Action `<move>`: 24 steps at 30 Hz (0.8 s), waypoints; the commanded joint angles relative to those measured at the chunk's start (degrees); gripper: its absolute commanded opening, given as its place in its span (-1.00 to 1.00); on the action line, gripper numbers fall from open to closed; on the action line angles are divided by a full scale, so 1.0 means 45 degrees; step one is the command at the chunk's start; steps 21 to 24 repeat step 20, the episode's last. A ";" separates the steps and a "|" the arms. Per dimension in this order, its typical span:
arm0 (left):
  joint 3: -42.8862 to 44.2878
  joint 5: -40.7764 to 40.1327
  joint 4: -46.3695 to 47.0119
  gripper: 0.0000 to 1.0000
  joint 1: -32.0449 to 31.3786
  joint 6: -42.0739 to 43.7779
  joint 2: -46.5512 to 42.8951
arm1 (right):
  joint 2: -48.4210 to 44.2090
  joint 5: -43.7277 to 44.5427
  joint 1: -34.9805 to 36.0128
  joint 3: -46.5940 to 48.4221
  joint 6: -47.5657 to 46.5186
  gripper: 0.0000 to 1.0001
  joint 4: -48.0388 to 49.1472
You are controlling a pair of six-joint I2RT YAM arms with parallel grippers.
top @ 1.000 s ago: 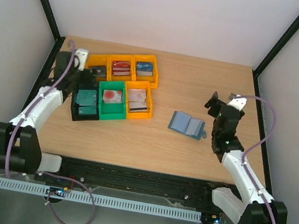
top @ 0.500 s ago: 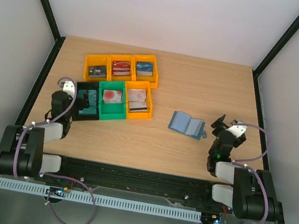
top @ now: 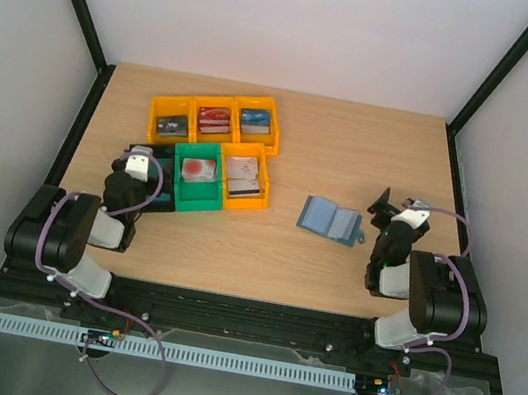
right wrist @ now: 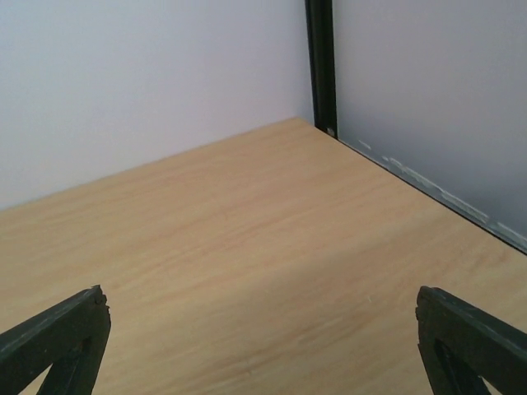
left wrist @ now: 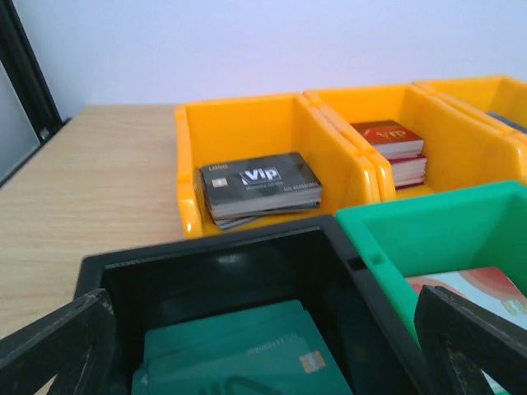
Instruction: Take the credit cards out of the card holder
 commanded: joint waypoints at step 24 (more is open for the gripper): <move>0.0333 -0.0246 0.1066 0.99 0.0050 0.0144 0.0100 | 0.0035 -0.0383 -0.0070 0.0514 -0.0347 0.97 -0.0070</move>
